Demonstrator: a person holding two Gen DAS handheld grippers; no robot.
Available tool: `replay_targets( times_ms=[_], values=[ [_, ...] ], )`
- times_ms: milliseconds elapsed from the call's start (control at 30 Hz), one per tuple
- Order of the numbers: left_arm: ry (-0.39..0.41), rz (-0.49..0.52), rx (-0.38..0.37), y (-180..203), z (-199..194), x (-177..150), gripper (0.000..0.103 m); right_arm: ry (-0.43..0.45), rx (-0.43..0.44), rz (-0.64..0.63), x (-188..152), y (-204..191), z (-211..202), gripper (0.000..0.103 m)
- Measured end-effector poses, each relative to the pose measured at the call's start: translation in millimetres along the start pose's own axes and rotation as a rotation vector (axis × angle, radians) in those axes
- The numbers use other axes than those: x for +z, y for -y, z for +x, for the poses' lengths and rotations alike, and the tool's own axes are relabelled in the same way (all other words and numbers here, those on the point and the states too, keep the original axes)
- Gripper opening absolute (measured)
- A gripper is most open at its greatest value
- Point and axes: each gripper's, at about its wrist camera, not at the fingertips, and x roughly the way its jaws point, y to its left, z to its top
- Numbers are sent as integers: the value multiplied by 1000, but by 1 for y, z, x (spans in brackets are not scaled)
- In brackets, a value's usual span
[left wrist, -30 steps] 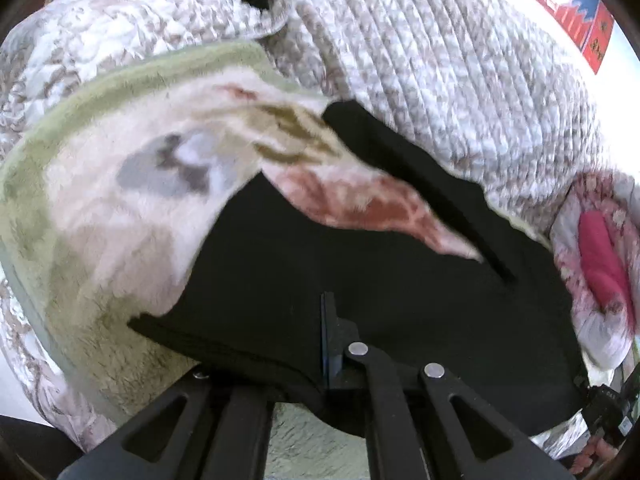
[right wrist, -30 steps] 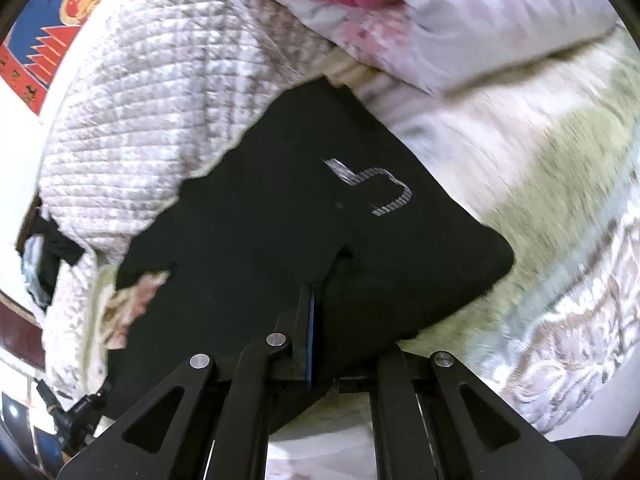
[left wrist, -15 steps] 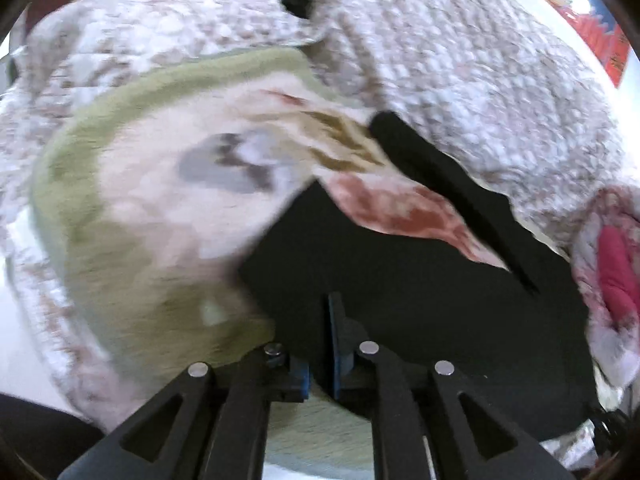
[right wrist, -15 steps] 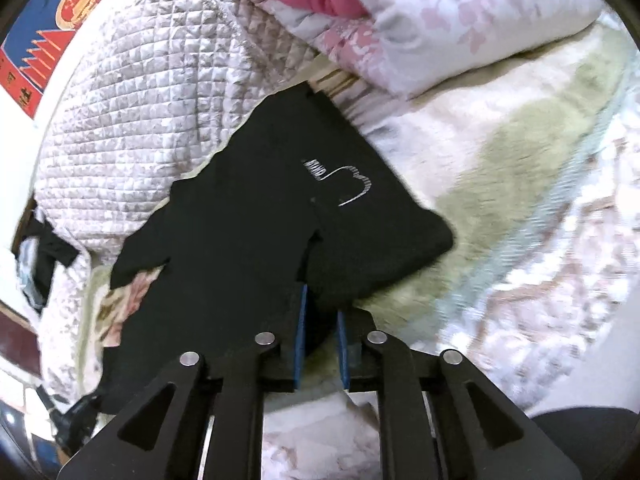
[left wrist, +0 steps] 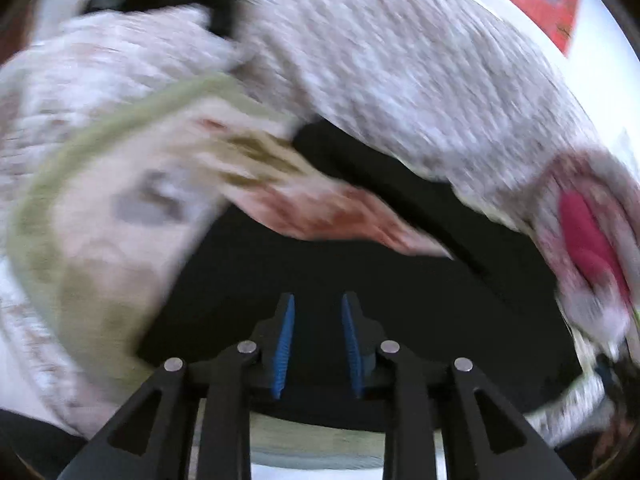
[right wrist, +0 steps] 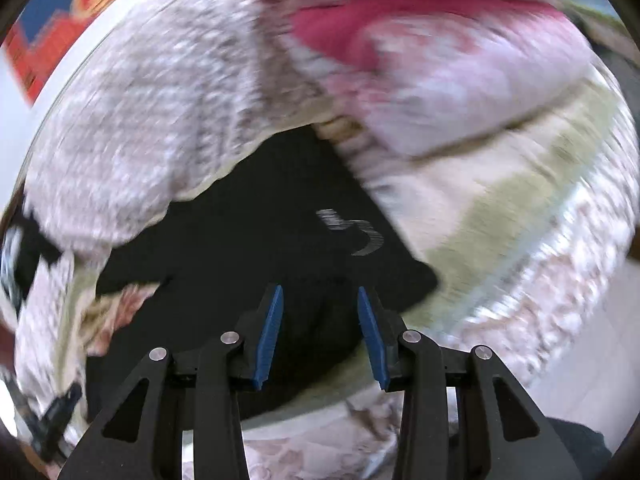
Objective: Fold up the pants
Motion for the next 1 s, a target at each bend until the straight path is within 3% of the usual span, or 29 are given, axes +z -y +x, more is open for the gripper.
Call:
replay_targets(
  times_ms=[133, 167, 267, 433, 700, 800, 867, 1000],
  values=[
    [-120, 55, 52, 8, 33, -16, 27, -124, -72, -49, -11, 0, 42, 39],
    [-121, 61, 53, 6, 35, -19, 27, -150, -71, -27, -16, 7, 49, 38],
    [-100, 79, 84, 7, 28, -16, 27, -121, -73, -28, -16, 9, 41, 36],
    [-83, 55, 168, -7, 33, 4, 28, -31, -100, -154, 2, -18, 28, 37],
    [-97, 96, 165, -13, 72, 44, 28, -146, -19, -270, 32, -56, 85, 38],
    [-119, 99, 242, -25, 93, 49, 28, -177, -61, -292, 39, -58, 107, 38],
    [-103, 93, 229, -30, 95, 49, 28, -204, -100, -278, 38, -50, 118, 38],
    [-98, 130, 261, -22, 91, 46, 28, -198, -75, -251, 41, -50, 115, 38]
  ],
)
